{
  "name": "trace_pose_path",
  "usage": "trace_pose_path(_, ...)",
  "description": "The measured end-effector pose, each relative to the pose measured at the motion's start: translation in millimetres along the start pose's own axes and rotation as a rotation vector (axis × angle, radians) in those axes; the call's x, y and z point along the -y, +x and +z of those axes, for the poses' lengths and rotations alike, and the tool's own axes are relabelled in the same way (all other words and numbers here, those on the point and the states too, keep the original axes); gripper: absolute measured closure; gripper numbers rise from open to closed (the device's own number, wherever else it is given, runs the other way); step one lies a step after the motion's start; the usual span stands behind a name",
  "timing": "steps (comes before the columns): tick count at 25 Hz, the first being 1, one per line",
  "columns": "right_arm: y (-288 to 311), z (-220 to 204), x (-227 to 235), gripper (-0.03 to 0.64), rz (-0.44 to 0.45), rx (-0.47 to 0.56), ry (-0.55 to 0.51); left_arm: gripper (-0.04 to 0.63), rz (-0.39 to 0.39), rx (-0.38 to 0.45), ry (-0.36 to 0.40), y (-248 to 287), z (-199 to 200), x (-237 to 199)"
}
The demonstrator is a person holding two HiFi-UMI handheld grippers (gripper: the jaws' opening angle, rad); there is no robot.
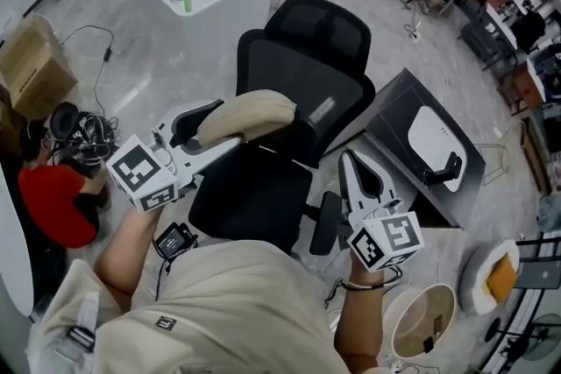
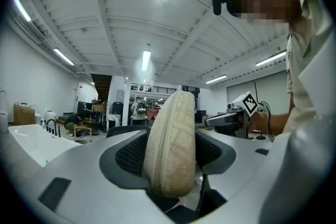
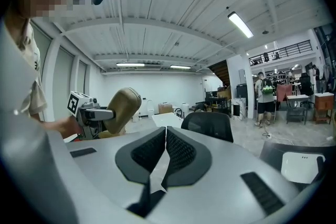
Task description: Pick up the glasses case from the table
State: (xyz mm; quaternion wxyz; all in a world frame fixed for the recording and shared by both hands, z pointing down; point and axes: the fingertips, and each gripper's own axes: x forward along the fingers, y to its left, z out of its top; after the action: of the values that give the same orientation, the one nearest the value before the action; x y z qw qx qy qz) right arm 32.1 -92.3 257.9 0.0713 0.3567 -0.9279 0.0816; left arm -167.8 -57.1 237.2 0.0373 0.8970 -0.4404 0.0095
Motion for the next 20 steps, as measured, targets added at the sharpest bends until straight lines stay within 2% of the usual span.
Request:
trace_pose_path(16,-12.4,12.5,0.5,0.594,-0.002,0.064,-0.007,0.322,-0.054,0.004,0.018,8.0,0.9,24.1)
trace_pose_path(20,-13.1,11.6,-2.7,0.595,0.004,0.05,-0.048,0.322,-0.056,-0.001,0.012,7.7,-2.8,26.6)
